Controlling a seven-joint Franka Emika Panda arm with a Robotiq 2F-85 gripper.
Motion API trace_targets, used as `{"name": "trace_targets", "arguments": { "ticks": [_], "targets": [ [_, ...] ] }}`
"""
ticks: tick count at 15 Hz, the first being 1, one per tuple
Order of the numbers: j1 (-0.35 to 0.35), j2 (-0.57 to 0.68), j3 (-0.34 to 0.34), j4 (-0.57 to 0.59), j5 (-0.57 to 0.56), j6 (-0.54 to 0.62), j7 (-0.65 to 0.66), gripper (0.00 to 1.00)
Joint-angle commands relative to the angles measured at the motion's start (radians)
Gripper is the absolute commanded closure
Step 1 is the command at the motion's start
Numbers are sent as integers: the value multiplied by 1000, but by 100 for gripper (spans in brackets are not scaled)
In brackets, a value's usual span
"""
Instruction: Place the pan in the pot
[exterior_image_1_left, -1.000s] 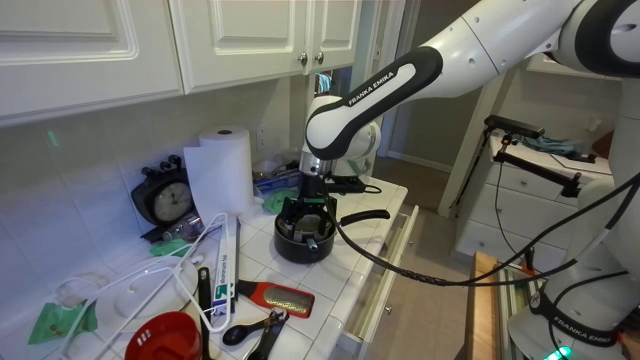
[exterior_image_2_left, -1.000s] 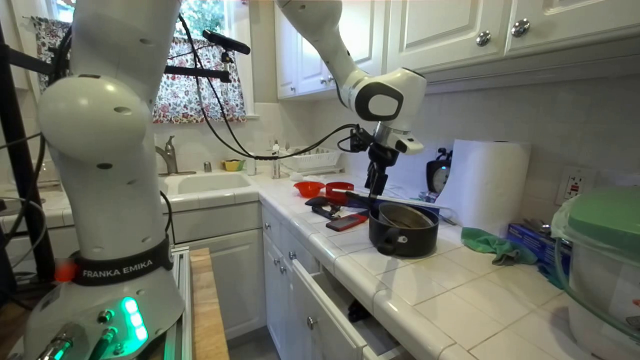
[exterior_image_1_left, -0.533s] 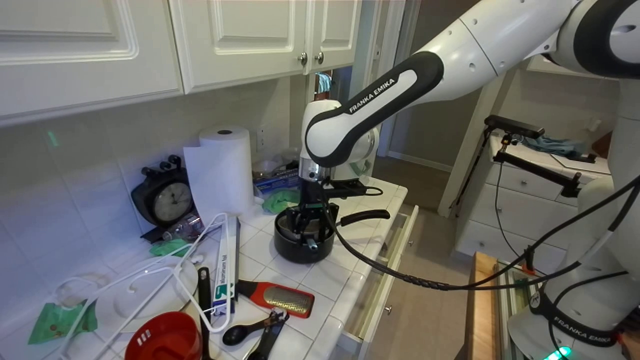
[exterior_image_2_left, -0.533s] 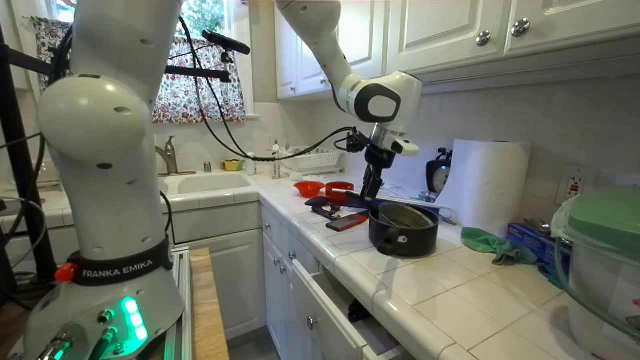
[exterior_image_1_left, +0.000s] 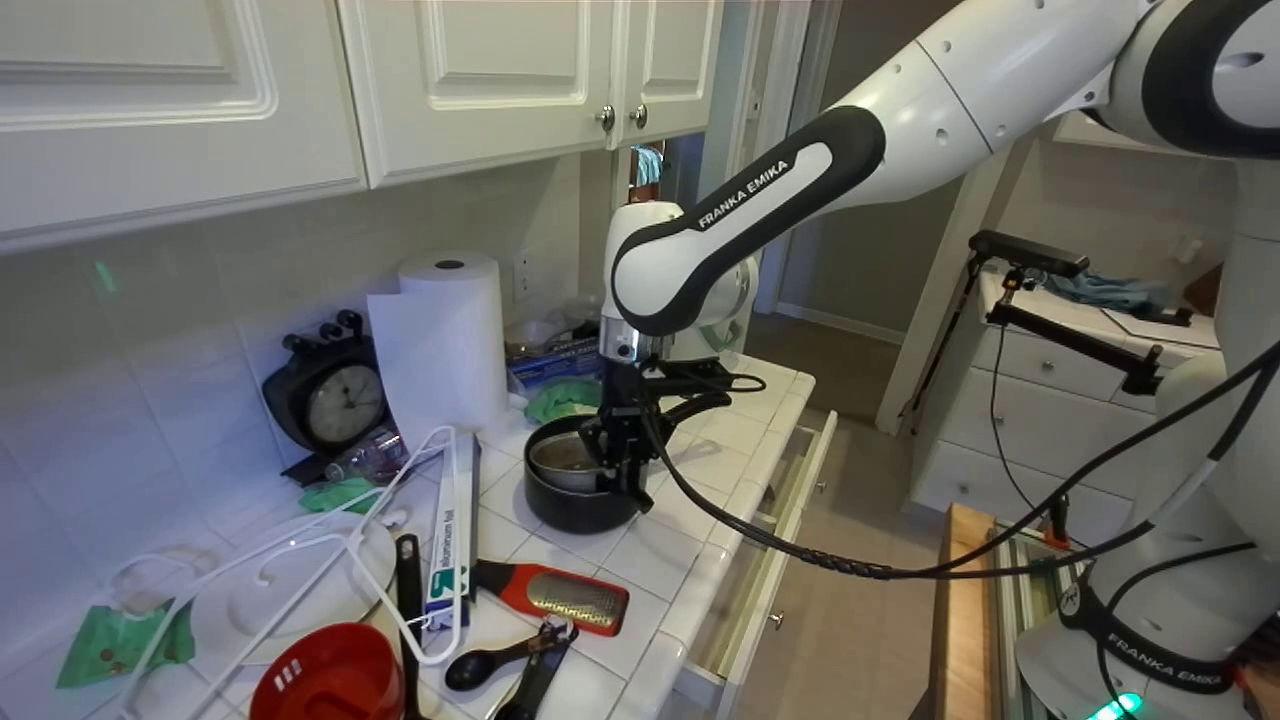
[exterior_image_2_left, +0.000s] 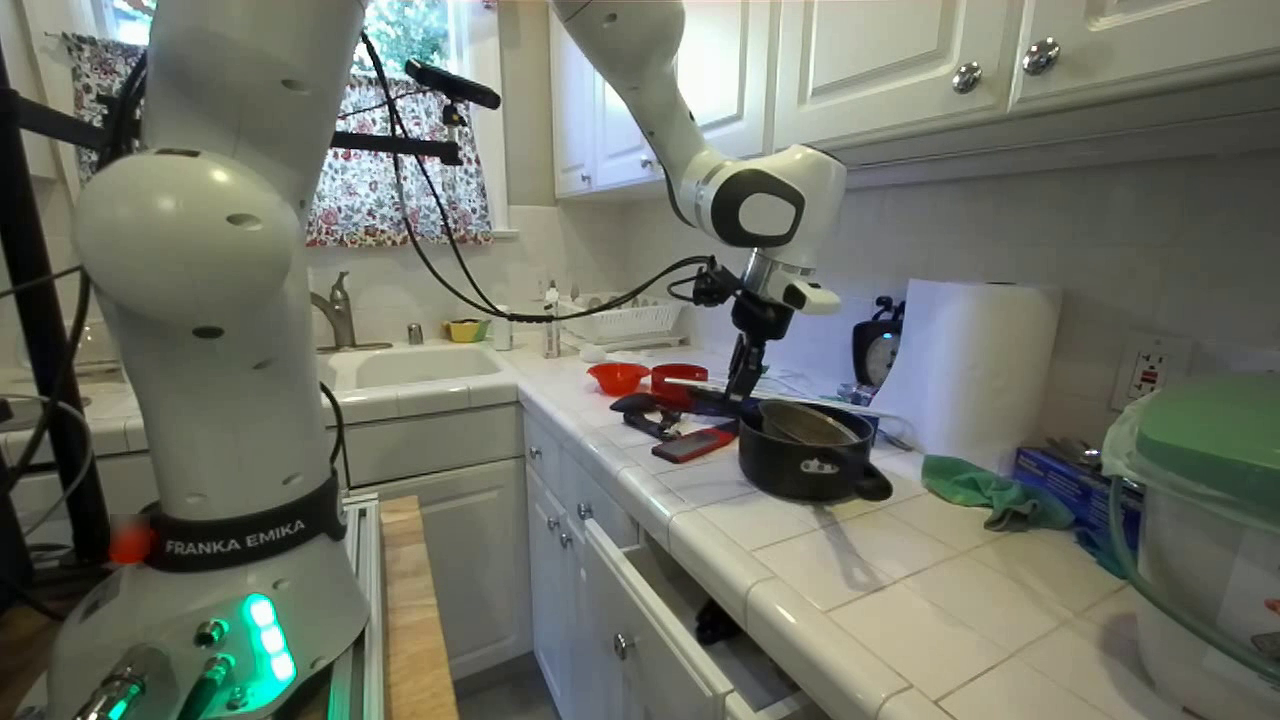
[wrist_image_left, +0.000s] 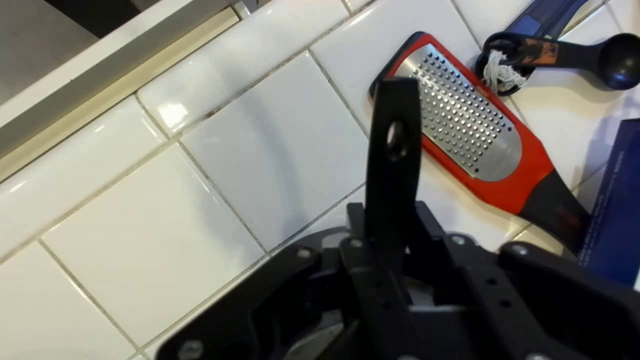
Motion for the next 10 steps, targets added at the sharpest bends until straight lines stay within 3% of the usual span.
{"name": "trace_targets", "arguments": {
  "ticks": [1, 10],
  "targets": [
    [-11, 8, 6, 20, -32, -3, 44, 90],
    [-12, -29, -24, 13, -119, 13, 88, 90]
  ]
}}
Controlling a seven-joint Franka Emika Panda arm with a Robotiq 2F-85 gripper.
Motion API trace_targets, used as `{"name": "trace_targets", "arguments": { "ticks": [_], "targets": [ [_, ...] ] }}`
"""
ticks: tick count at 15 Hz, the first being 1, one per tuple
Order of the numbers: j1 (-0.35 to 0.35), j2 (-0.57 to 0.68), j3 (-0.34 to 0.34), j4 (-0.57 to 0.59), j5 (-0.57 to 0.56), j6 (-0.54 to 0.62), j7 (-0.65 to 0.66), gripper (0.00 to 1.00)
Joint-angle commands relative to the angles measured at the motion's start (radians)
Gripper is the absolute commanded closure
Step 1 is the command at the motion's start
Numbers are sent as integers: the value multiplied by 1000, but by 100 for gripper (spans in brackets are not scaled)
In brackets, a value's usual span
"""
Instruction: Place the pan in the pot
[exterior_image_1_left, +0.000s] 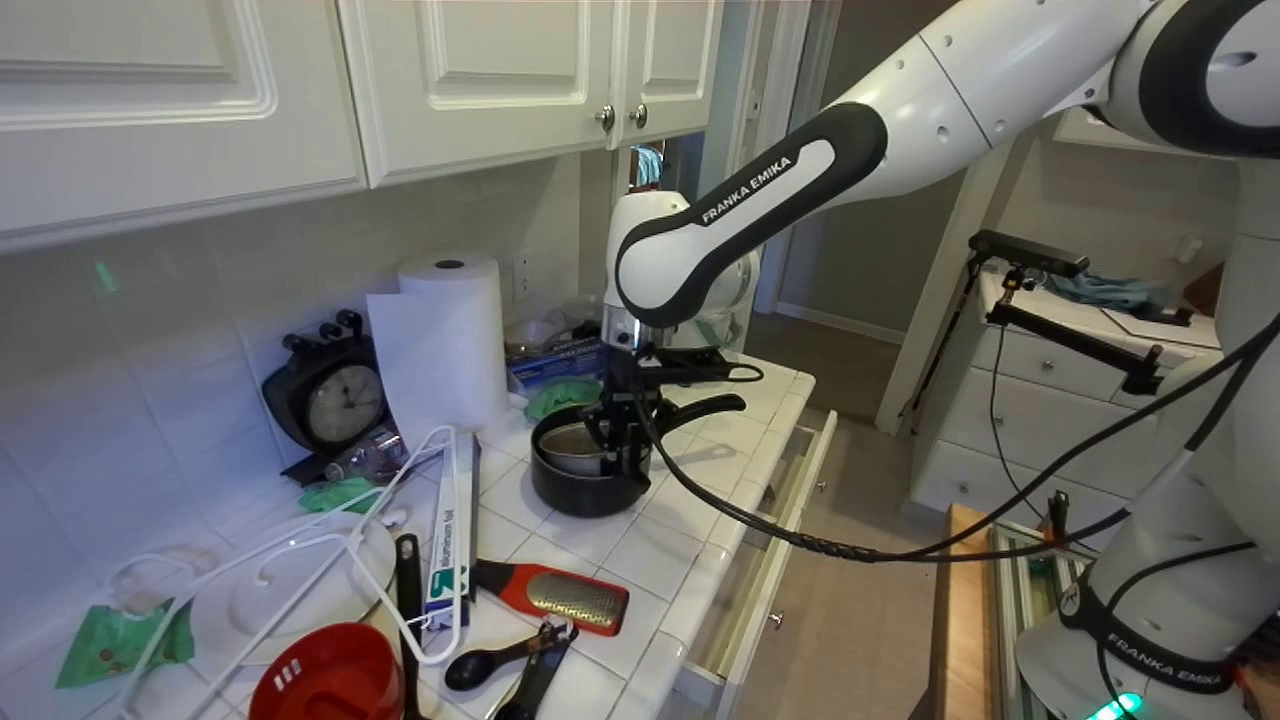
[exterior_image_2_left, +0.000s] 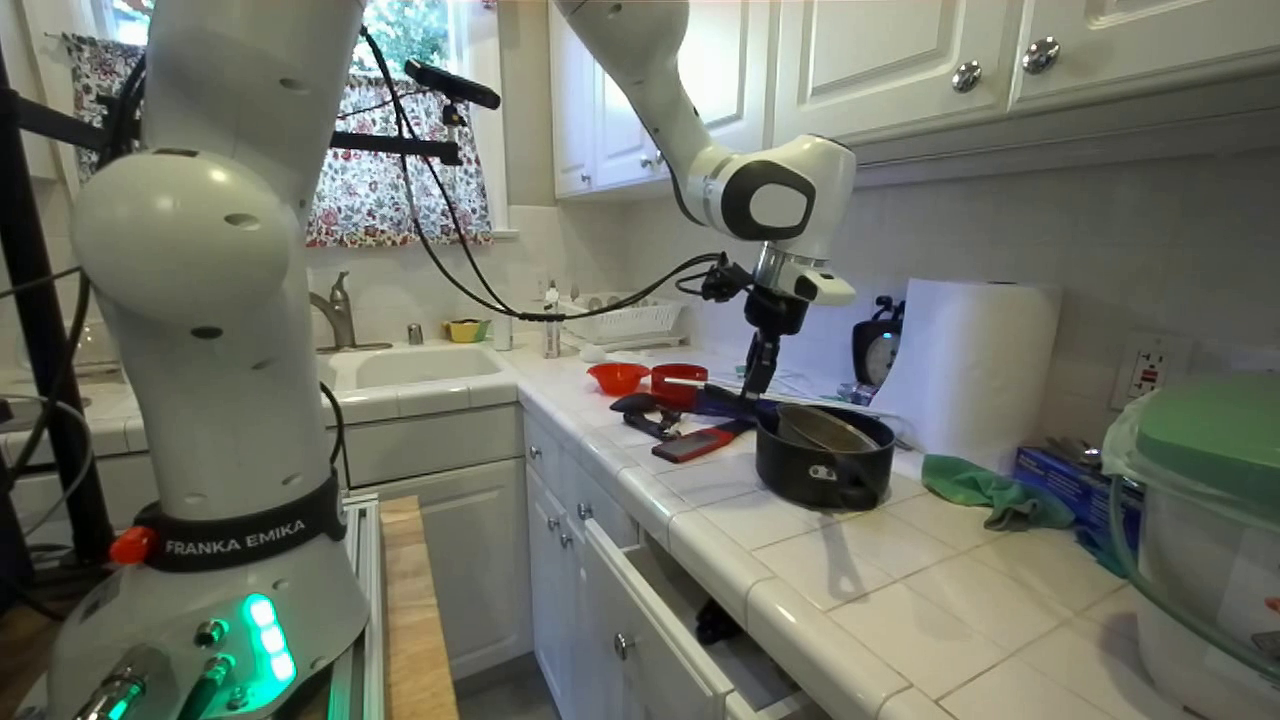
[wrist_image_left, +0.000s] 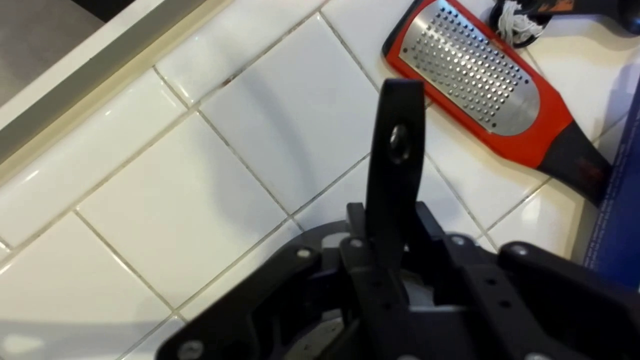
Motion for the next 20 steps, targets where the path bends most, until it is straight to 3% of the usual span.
{"name": "trace_targets", "arguments": {
  "ticks": [1, 7, 13, 20],
  "targets": [
    [-8, -29, -2, -5, -81, 6, -5, 90],
    [-45, -55, 18, -26, -66, 51, -167, 90],
    [-119, -73, 55, -48, 2, 102, -452, 90],
    [-185, -93, 87, -75, 46, 72, -758, 90]
  ]
}}
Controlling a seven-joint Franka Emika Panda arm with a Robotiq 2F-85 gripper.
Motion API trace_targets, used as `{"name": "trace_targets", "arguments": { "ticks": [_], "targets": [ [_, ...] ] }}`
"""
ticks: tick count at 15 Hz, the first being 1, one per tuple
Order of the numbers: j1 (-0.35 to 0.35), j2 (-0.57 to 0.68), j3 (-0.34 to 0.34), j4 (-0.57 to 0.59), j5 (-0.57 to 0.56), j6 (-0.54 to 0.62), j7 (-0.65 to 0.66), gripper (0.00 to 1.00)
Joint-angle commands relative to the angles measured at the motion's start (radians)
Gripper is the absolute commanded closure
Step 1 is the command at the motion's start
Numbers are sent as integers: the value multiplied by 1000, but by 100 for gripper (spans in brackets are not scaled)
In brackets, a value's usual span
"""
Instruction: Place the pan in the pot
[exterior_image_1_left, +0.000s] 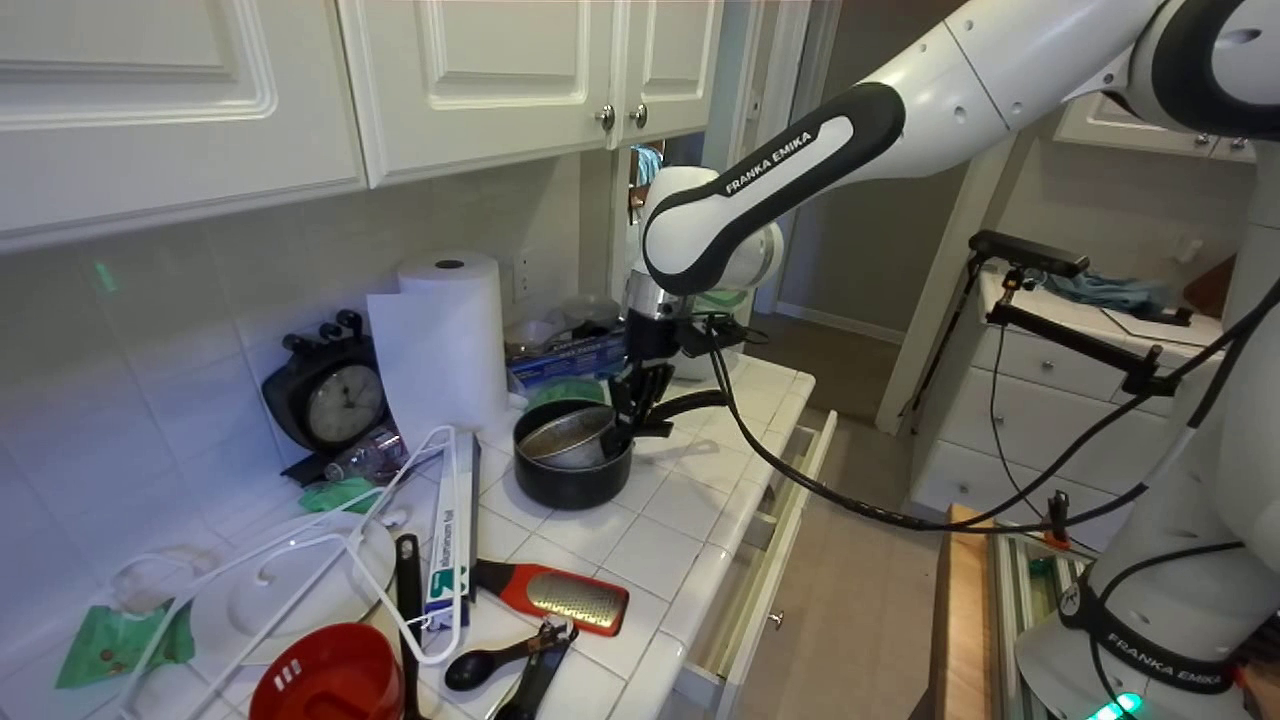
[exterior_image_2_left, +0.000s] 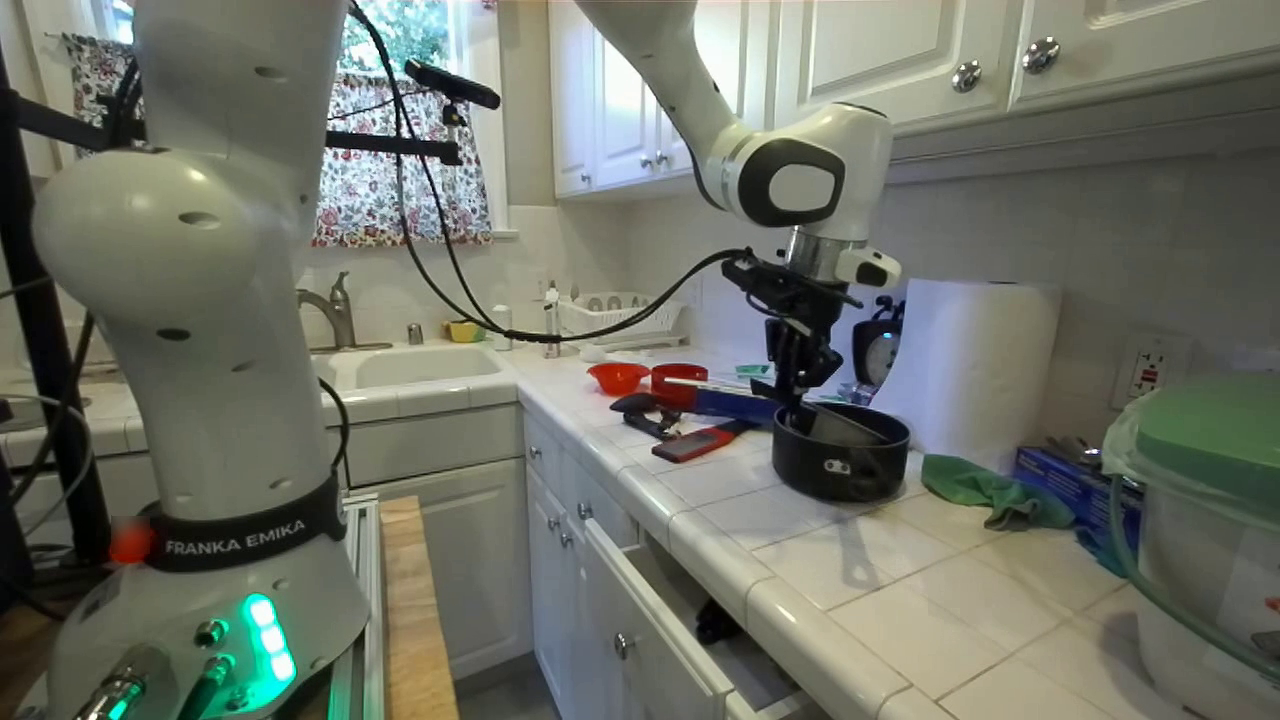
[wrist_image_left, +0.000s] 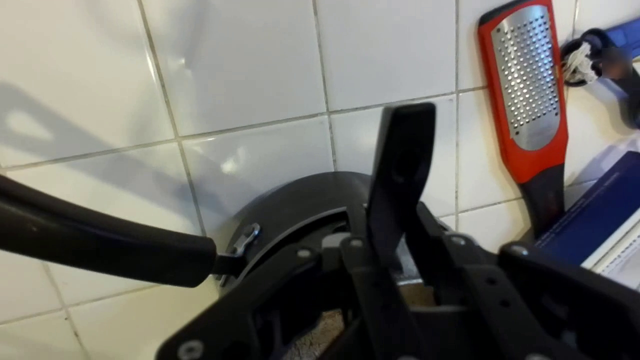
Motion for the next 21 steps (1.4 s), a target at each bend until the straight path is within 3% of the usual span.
{"name": "trace_targets", "arguments": {
  "ticks": [1, 9, 16, 21],
  "targets": [
    [-35, -44, 23, -44, 26, -11, -123, 90],
    [-27, -49, 4, -52, -86, -23, -142, 90],
    [-51, -48, 19, -49, -41, -48, -264, 90],
    [-53, -45, 10, -46, -63, -56, -269, 90]
  ]
}}
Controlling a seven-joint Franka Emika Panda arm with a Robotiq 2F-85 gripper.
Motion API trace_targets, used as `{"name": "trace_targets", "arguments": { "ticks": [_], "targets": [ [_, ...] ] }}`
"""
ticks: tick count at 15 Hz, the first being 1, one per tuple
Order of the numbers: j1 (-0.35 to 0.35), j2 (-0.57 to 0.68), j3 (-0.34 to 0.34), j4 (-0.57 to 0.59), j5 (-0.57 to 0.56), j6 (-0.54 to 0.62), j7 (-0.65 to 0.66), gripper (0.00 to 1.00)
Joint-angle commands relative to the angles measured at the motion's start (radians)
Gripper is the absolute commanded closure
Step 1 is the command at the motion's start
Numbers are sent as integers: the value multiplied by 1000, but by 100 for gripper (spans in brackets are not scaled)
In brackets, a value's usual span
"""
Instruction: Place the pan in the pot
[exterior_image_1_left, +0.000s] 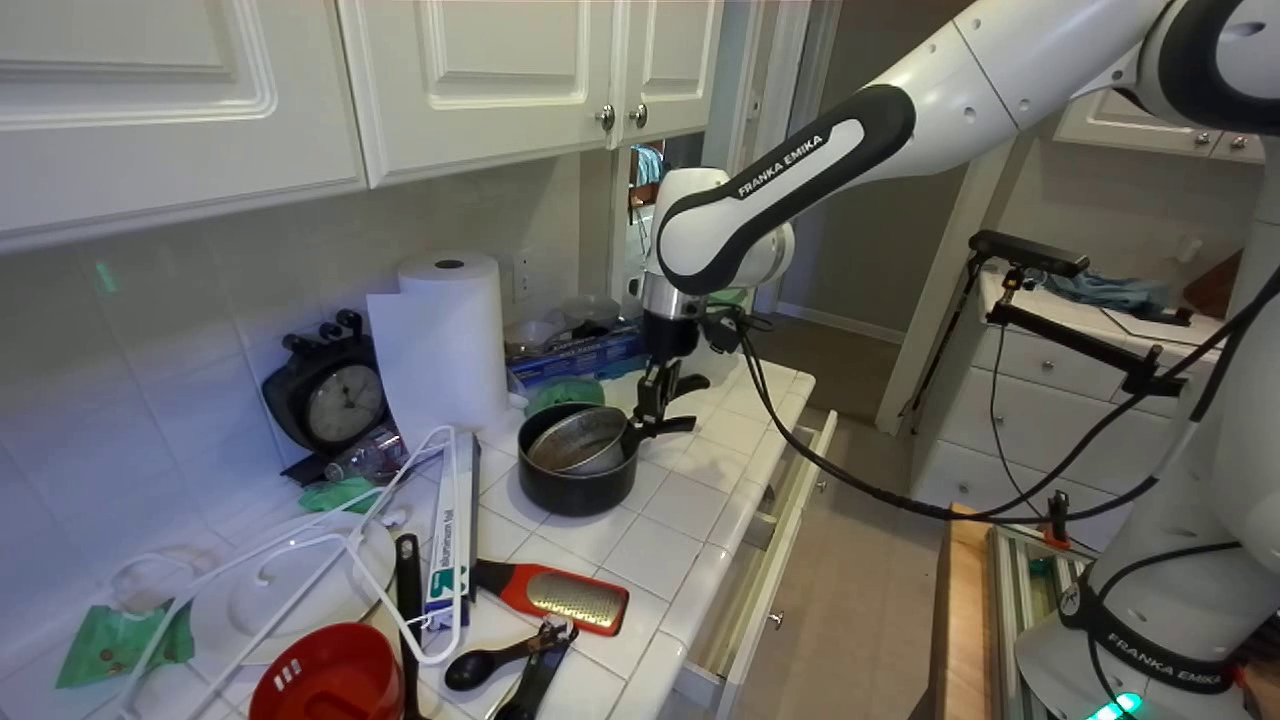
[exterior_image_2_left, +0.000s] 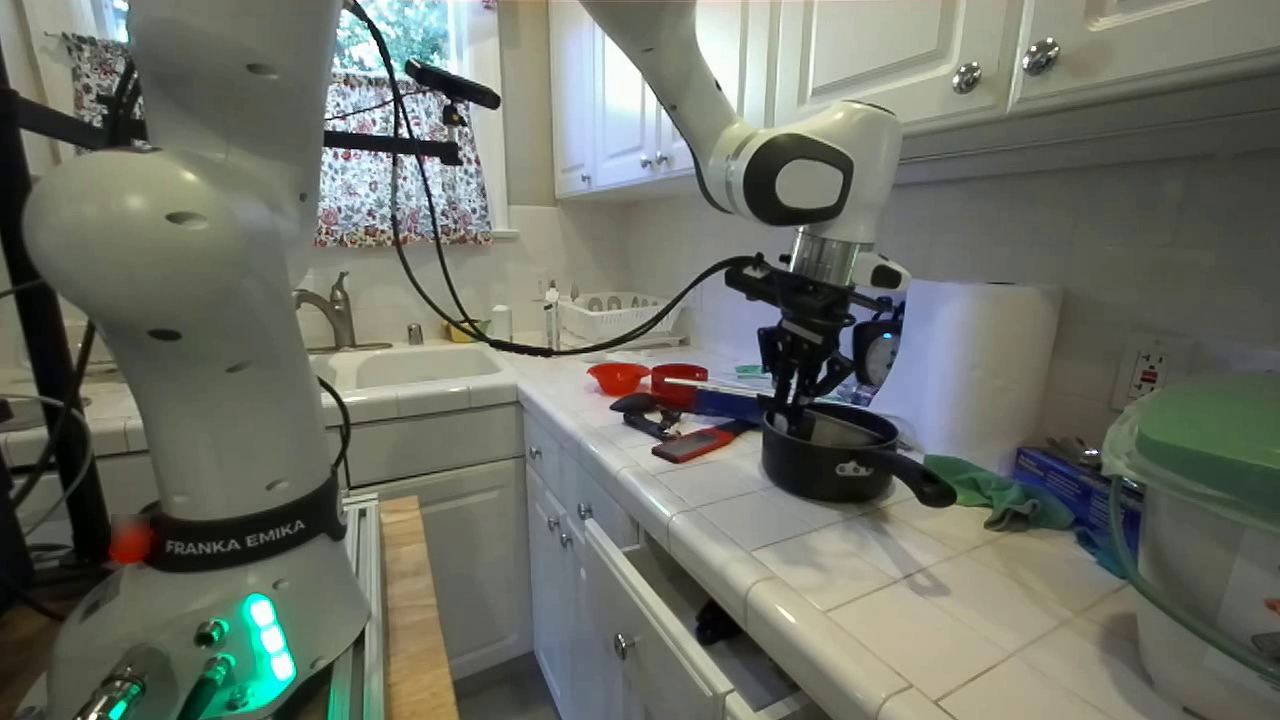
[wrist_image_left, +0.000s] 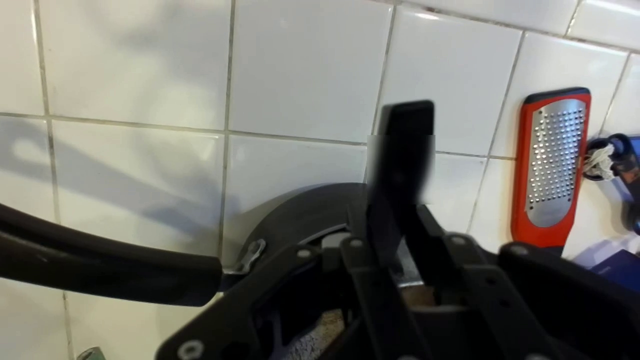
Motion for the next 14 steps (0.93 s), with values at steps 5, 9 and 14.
{"name": "trace_targets", "arguments": {
  "ticks": [5, 9, 14],
  "targets": [
    [13, -17, -8, -14, -59, 16, 107, 50],
    [18, -24, -12, -16, -93, 23, 167, 29],
    [22, -64, -39, -43, -174, 88, 268, 0]
  ]
}}
